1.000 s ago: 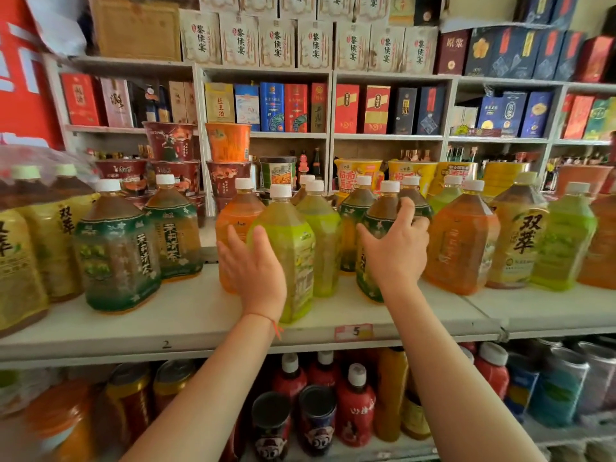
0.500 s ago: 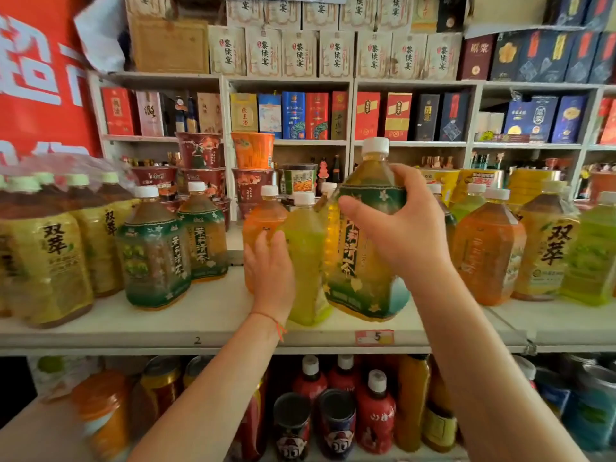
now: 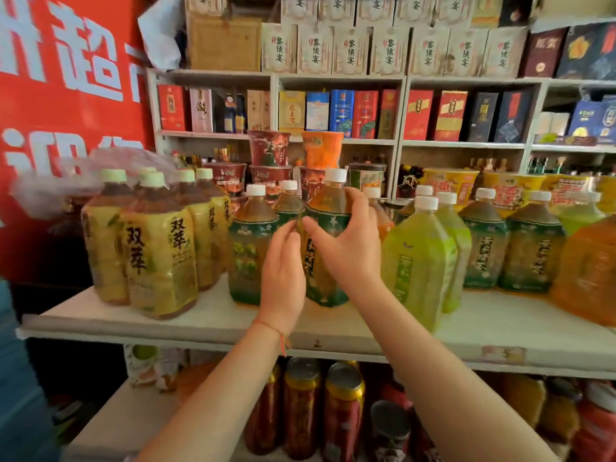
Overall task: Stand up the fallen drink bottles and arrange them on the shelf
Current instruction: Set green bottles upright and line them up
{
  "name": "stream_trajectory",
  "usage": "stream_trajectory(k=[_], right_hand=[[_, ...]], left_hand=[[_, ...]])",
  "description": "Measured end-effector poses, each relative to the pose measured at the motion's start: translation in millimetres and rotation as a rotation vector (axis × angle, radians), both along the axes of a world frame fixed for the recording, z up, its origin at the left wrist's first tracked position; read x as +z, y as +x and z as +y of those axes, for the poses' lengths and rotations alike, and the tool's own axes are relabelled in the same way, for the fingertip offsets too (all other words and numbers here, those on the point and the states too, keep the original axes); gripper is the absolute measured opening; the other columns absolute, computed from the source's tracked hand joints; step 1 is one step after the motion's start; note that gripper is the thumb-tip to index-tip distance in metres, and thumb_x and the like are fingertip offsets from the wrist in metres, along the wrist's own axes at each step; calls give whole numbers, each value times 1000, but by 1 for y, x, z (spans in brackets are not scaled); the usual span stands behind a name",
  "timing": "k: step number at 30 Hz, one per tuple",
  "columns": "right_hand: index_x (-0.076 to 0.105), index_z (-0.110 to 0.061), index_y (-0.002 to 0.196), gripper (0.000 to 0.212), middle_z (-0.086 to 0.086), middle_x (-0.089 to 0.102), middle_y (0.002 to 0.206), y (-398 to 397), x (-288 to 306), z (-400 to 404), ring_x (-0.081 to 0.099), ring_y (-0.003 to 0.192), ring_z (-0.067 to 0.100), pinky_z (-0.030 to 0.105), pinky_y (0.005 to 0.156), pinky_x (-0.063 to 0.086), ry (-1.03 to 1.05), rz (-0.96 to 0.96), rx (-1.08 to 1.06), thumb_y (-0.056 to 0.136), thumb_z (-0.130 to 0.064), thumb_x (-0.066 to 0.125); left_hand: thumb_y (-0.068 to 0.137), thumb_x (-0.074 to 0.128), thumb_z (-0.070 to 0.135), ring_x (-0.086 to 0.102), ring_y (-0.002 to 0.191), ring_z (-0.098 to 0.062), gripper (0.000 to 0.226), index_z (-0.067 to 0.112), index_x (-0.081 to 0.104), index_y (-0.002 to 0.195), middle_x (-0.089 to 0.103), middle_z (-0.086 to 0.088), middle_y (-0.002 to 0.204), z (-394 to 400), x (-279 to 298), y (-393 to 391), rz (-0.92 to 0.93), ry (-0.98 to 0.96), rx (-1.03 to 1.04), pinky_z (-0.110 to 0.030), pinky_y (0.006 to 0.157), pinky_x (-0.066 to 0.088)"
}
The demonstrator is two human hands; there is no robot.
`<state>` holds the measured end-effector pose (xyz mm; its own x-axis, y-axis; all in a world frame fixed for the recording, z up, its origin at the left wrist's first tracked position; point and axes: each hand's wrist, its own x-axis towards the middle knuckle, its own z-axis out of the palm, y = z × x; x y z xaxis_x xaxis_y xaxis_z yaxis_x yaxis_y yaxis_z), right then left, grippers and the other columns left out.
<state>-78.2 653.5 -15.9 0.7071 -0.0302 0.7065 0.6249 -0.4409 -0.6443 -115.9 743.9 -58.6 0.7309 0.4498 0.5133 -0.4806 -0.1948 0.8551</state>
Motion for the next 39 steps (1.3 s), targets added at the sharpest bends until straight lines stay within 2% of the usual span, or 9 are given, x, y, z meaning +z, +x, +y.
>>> stream_trajectory(k=[5, 11, 16, 19, 23, 26, 28, 32, 39], right_hand=[[30, -31, 148, 83, 1, 46, 138, 27, -27, 26, 51, 124, 18, 29, 94, 51, -103, 28, -45, 82, -54, 74], [32, -23, 148, 59, 9, 46, 138, 28, -19, 26, 49, 123, 24, 40, 99, 50, -225, 120, 19, 98, -44, 56], [70, -3, 98, 28, 10, 64, 100, -5, 7, -45, 59, 90, 23, 30, 75, 48, -105, -652, -89, 101, -18, 47], [68, 0, 98, 20, 11, 62, 96, -5, 25, -110, 56, 82, 20, 24, 64, 41, 5, -805, -233, 95, -10, 51], [57, -7, 119, 26, 7, 56, 112, 55, 30, -206, 54, 98, 20, 32, 77, 48, 78, -354, -380, 95, -16, 54], [41, -8, 141, 47, 8, 51, 138, 109, 28, -248, 50, 125, 24, 40, 102, 47, 4, 56, -218, 98, -22, 55], [34, -12, 149, 55, 6, 48, 146, 134, 24, -257, 48, 131, 22, 33, 101, 44, -63, 190, -81, 99, -24, 56], [48, -15, 135, 42, -4, 53, 119, 155, 21, -258, 53, 116, 18, 29, 89, 41, -116, 158, -2, 98, -32, 60], [66, -20, 72, 29, 1, 63, 83, 128, 7, -279, 59, 80, 18, 36, 67, 50, -216, -12, 172, 90, -43, 66]], left_hand=[[109, 37, 29, 41, 115, 23, 36, 28, 49, 143, 46, 18, 136, 15, -16, 2, 0, 101, 19, 6, 87, 31], [104, 46, 21, 45, 120, 7, 30, 24, 53, 134, 49, 10, 132, 4, -17, 5, -144, 259, 136, -11, 105, 35], [99, 50, 21, 51, 118, -16, 27, 11, 56, 123, 54, -2, 122, -43, -11, 16, -376, 309, 198, -35, 108, 43], [98, 54, 36, 48, 119, -8, 40, 14, 50, 131, 51, 0, 127, -86, 0, 28, -358, 418, 140, -23, 106, 39], [92, 59, 30, 43, 137, -26, 55, 9, 46, 141, 49, -12, 142, -156, 14, 43, -354, 621, 295, -42, 118, 34], [92, 56, 26, 36, 143, -38, 47, 9, 53, 136, 45, -20, 149, -193, 28, 54, -339, 894, 544, -51, 123, 23], [92, 54, 22, 36, 144, -40, 39, 9, 59, 129, 45, -22, 149, -217, 32, 62, -331, 1037, 556, -54, 122, 24], [95, 47, 25, 33, 146, -32, 48, 9, 51, 140, 42, -15, 152, -250, 27, 77, -141, 1060, 361, -50, 122, 29], [82, 79, 13, 29, 148, -21, 106, 15, 8, 160, 29, -7, 161, -283, 17, 89, 132, 577, 118, -31, 119, 28]])
